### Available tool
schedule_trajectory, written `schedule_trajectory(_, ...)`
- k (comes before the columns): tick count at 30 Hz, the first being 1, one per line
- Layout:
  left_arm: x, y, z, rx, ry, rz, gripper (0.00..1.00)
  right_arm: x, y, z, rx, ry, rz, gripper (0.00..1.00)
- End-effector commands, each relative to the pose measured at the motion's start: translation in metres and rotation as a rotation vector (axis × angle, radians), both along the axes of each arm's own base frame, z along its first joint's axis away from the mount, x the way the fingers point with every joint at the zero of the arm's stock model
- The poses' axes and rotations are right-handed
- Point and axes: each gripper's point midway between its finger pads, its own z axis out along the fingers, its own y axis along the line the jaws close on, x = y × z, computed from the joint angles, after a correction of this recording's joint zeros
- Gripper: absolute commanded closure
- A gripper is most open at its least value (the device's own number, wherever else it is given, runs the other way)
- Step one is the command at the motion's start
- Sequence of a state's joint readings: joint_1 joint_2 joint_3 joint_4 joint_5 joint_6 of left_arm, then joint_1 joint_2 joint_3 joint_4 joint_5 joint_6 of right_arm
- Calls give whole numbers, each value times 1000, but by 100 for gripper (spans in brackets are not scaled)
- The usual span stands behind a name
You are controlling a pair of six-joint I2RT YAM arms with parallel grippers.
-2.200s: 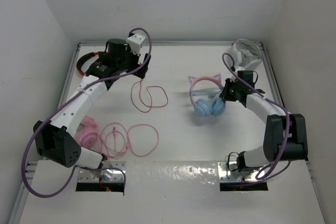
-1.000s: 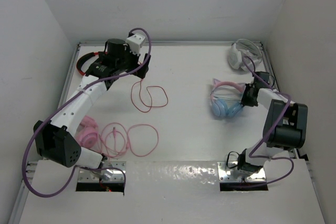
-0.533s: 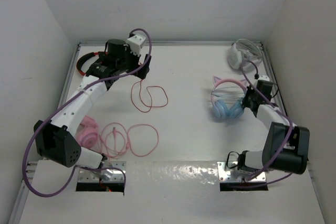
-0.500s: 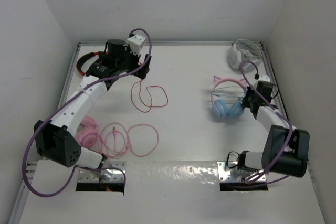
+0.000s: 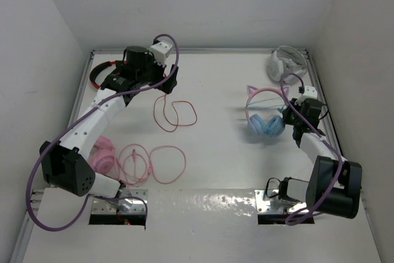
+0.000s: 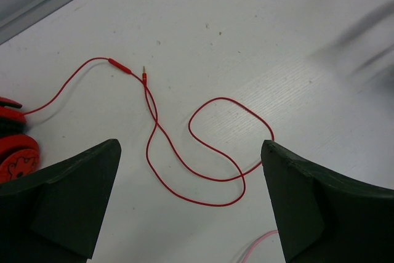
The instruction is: Wrap the headphones
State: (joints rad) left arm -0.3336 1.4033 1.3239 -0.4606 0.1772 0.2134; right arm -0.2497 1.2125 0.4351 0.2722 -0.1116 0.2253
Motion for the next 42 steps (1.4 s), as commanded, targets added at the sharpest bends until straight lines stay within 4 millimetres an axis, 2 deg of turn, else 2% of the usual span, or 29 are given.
schedule_trajectory(1,3,-1,8,-9,-36,-17,5,22,-5,21,21,-53,-8,100)
schedule_trajectory(10,4,-1,6,-6,-34,-20,5,23,-13,5,85,7,-39,100)
schedule_trajectory(18,4,-2,4,-6,-29,-19,5,7,-49,-19,127,81,-231,100)
schedule_trajectory(24,4,-2,5,-8,-30,-18,5,2,-65,-33,98,188,-316,100)
schedule_trajectory(26,4,-1,5,-7,-30,-17,5,1,-67,-39,97,218,-330,97)
schedule_trajectory(28,4,-1,5,-6,-29,-16,5,2,-68,-40,98,225,-335,90)
schedule_trajectory(29,4,-1,5,-4,-29,-17,5,2,-69,-41,96,232,-337,82)
schedule_trajectory(31,4,-1,5,-4,-29,-17,4,3,-70,-40,94,234,-343,72)
schedule_trajectory(32,4,-1,5,-4,-29,-17,4,3,-70,-40,92,236,-341,63)
schedule_trajectory(35,4,-1,5,-4,-29,-17,4,6,-69,-34,91,235,-317,49)
schedule_trajectory(36,4,-1,5,-4,-29,-17,4,7,-68,-32,90,234,-307,42)
schedule_trajectory(39,6,1,4,0,-29,-9,4,12,-67,-19,84,215,-279,32)
schedule_trajectory(42,6,1,4,2,-30,-8,3,12,-66,-6,78,179,-278,28)
